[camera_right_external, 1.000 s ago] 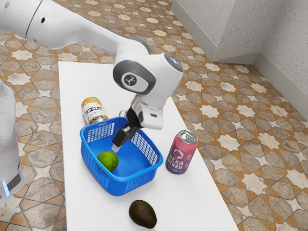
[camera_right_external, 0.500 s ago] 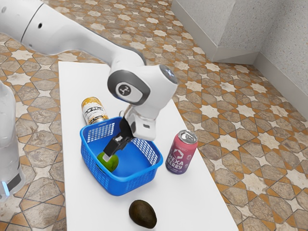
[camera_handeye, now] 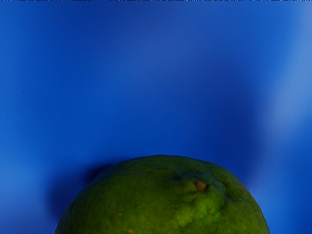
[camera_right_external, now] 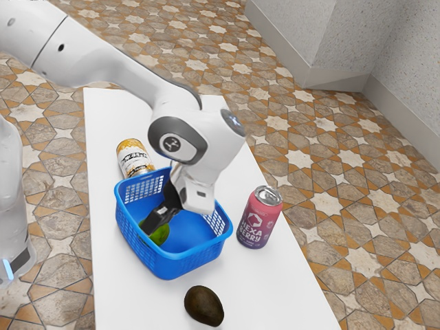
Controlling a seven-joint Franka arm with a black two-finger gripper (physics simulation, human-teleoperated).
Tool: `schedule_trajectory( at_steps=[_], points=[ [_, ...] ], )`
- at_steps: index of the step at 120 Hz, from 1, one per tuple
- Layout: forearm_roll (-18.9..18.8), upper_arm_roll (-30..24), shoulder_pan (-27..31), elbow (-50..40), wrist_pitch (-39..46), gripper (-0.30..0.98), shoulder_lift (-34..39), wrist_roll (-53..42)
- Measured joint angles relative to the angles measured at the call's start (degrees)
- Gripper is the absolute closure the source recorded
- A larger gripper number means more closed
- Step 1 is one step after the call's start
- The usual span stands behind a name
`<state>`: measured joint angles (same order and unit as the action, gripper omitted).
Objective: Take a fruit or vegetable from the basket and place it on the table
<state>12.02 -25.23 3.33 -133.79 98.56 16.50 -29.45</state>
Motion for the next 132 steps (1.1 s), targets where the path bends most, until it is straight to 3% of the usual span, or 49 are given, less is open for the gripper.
schedule_trajectory(
  at_steps=[23,60,101,132],
  points=[
    [0.61,-0.16,0.00,-0.77,1.69,0.03,-0.08,0.00],
    [0.55,-0.07,-0.02,-0.78,2.22,0.39,-0.21,1.55],
    [-0.25,0.06,-0.05,0.54,1.56,0.46,0.25,4.73],
    [-2.32,0.93,0.00,12.33,-2.86,0.49,0.86,7.06]
  ],
)
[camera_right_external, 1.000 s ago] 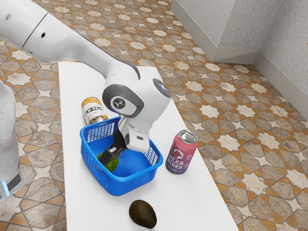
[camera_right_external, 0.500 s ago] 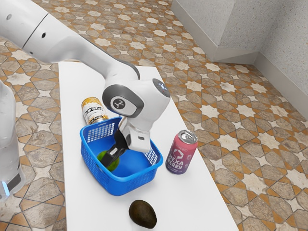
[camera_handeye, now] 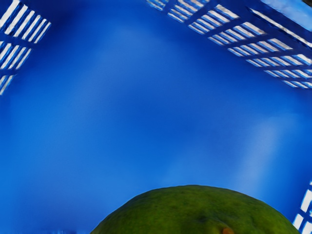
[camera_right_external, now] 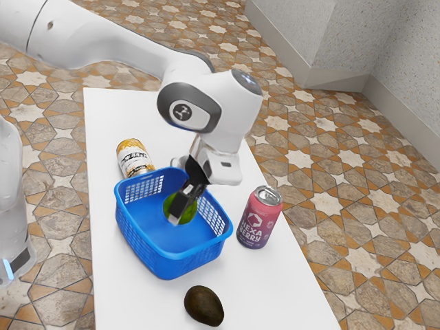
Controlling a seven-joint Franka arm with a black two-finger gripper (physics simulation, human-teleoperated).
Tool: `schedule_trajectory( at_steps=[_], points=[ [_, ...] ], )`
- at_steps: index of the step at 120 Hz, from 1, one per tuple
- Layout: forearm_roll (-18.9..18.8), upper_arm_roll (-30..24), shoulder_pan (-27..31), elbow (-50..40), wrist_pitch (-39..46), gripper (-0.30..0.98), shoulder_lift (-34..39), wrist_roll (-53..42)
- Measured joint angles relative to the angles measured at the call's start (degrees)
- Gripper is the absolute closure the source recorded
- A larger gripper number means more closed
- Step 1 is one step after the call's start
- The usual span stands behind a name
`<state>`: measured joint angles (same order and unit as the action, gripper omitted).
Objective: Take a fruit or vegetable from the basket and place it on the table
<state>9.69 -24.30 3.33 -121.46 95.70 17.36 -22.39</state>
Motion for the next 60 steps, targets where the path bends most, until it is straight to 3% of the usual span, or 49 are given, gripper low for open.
schedule_trajectory(
  at_steps=[31,60],
  points=[
    [-4.96,7.84,0.22,10.12,-5.89,0.45,0.42,3.58],
    [-8.74,18.10,0.69,12.53,-8.22,0.30,0.25,7.35]
  ],
)
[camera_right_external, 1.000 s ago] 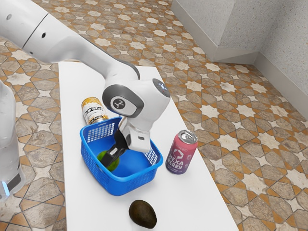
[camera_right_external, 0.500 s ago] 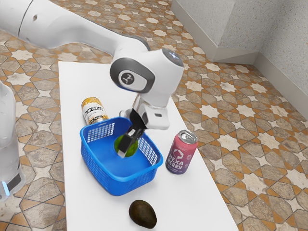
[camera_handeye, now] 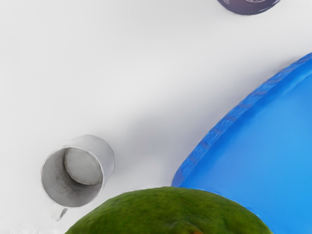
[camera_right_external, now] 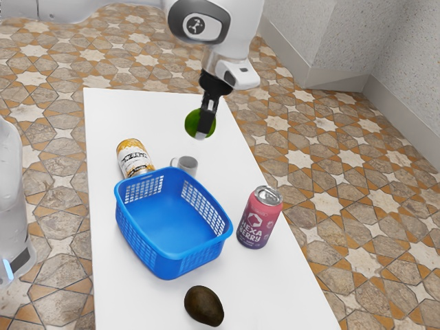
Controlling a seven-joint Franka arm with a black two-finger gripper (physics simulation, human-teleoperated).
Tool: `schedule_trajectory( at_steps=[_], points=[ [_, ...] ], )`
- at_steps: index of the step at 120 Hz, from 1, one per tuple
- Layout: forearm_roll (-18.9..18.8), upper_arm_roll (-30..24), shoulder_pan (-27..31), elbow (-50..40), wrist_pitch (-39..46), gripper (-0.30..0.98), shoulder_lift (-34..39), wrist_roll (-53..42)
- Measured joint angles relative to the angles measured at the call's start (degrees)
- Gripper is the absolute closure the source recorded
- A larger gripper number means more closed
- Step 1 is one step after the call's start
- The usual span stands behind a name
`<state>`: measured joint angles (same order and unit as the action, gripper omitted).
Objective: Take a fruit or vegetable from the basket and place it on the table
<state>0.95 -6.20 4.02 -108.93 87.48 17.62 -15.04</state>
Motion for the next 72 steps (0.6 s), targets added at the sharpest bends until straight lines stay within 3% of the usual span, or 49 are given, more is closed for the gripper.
schedule_trajectory(
  at_steps=[34,72],
  points=[
    [-2.72,11.70,0.73,0.41,-2.98,0.29,-0.67,4.70],
    [-5.82,18.74,0.94,0.84,-1.77,0.29,-6.56,8.28]
  ],
)
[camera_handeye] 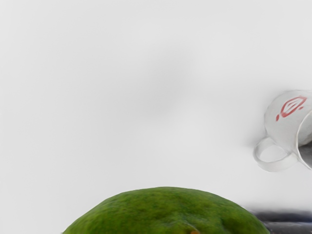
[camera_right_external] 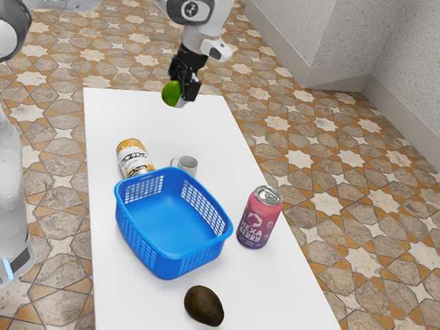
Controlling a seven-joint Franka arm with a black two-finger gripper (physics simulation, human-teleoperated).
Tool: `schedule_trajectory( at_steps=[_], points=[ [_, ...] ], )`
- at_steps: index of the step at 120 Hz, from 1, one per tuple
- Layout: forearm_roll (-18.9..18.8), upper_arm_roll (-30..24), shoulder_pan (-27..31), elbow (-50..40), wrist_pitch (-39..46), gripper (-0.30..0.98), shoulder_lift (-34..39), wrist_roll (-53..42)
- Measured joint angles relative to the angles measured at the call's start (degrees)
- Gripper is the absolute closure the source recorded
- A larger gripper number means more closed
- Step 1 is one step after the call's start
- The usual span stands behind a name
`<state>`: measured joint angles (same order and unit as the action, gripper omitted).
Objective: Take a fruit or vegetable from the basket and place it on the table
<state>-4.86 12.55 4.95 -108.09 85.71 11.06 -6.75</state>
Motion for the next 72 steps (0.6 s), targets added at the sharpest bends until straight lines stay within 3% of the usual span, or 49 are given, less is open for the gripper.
schedule_trajectory(
  at_steps=[36,51,72],
  points=[
    [-0.39,1.73,1.97,-0.29,1.42,0.29,-4.97,2.02],
    [-0.39,1.79,1.92,-0.23,1.55,0.12,-5.04,2.58],
    [-0.04,3.68,2.02,0.00,1.55,0.04,-4.50,3.27]
  ],
)
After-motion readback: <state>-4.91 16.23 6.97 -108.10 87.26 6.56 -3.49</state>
